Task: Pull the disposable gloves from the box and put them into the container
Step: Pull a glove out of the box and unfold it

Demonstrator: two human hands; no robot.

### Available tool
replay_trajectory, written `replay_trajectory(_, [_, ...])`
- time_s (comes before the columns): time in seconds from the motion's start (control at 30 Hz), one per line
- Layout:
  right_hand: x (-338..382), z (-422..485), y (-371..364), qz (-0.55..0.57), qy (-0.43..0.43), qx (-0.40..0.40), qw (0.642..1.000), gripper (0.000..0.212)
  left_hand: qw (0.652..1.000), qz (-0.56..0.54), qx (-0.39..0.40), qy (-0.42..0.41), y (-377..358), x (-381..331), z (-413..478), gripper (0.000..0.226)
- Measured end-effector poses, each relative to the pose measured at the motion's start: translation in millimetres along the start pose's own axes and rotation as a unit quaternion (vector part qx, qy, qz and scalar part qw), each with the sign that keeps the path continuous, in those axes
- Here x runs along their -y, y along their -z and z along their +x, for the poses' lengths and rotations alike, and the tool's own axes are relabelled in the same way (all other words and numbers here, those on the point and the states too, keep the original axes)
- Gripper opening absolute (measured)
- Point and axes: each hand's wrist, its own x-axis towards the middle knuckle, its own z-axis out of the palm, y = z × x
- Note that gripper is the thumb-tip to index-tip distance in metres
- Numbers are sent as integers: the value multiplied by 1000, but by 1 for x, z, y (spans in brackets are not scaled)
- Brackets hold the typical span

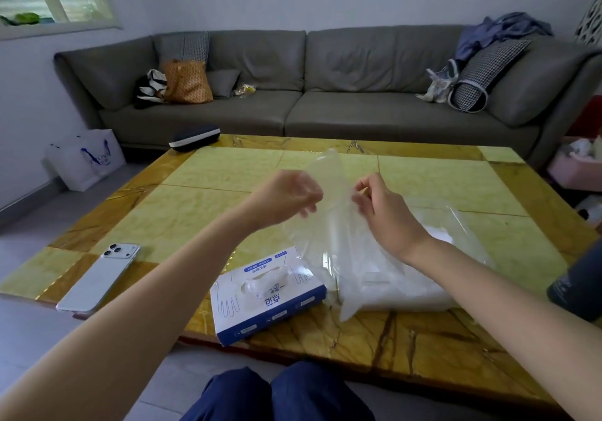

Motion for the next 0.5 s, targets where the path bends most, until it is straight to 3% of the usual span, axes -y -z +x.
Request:
replay_trajectory(0.07, [-1,-4,9,2,-2,49,999,44,1000,24,-16,-5,-6,-3,8,11])
replay_trajectory(0.17, [-5,-12,21,-146,-9,115,982,87,998,64,-15,0,-13,-3,20,13])
replay_trajectory(0.27, [-10,-18,25,-197,-57,109,973,114,998,69,-11,8,-25,-5,30,15])
replay_trajectory(0.33, [-9,-20,22,-145,-92,84,982,111,998,64,6,3,-36,-11,35,15])
replay_trajectory(0.4, [-12,-15,16,-104,-108,55,987,94,997,70,32,-8,-45,-19,37,14])
replay_trajectory(0.5, [-31,-2,19,-62,-118,-1,991,32,992,107,53,-32,-55,-31,44,20])
